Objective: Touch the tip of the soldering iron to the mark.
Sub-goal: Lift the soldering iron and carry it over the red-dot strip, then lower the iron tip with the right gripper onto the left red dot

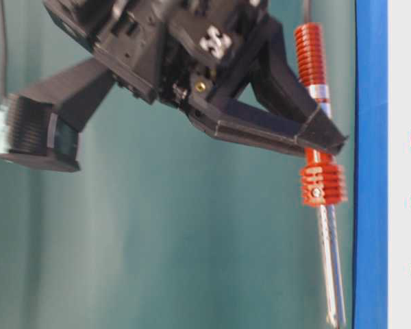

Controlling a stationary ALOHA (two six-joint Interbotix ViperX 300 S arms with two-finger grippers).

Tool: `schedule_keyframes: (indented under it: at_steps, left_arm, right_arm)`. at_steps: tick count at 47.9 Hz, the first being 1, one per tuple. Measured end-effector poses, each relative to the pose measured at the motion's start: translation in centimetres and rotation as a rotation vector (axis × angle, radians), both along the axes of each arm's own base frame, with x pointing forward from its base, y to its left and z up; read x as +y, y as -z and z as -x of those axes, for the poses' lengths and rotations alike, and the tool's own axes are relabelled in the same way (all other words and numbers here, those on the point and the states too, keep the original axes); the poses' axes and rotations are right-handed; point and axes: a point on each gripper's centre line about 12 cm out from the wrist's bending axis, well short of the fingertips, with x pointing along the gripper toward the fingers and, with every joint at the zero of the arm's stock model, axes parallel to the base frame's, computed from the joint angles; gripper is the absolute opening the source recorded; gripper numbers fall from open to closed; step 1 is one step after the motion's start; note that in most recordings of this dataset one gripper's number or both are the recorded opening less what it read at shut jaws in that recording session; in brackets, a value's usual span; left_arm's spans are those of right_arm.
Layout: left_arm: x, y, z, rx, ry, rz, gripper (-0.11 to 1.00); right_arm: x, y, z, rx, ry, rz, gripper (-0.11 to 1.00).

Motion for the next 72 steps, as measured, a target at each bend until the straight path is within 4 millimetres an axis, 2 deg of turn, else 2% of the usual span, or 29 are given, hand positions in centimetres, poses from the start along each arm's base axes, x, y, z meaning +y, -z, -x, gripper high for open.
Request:
schedule_keyframes:
  at_steps: [7, 18, 29, 47, 72]
  left_arm:
    - [0.0, 0.0, 0.0, -0.003, 0.001, -0.002, 0.00]
    - [0.0, 0.0, 0.0, 0.000, 0.001, 0.001, 0.00]
    - [0.0, 0.0, 0.0, 0.000, 0.001, -0.002, 0.00]
    - [0.0, 0.0, 0.0, -0.002, 0.001, -0.003, 0.00]
    - [0.0, 0.1, 0.0, 0.002, 0.001, -0.008, 0.00]
  right_arm:
    - [-2.9, 0.1, 0.0, 0.019, 0.016, 0.055, 0.06]
    - [-7.4, -0.7, -0.1, 0.007, 0.045, 0.129, 0.06]
    - [-10.8, -1.5, -0.3, -0.001, 0.069, 0.185, 0.06]
    - [-11.3, -1.1, -0.9, 0.034, 0.068, 0.176, 0.06]
    - [-10.8, 0.6, 1.6, 0.285, 0.070, 0.117, 0.06]
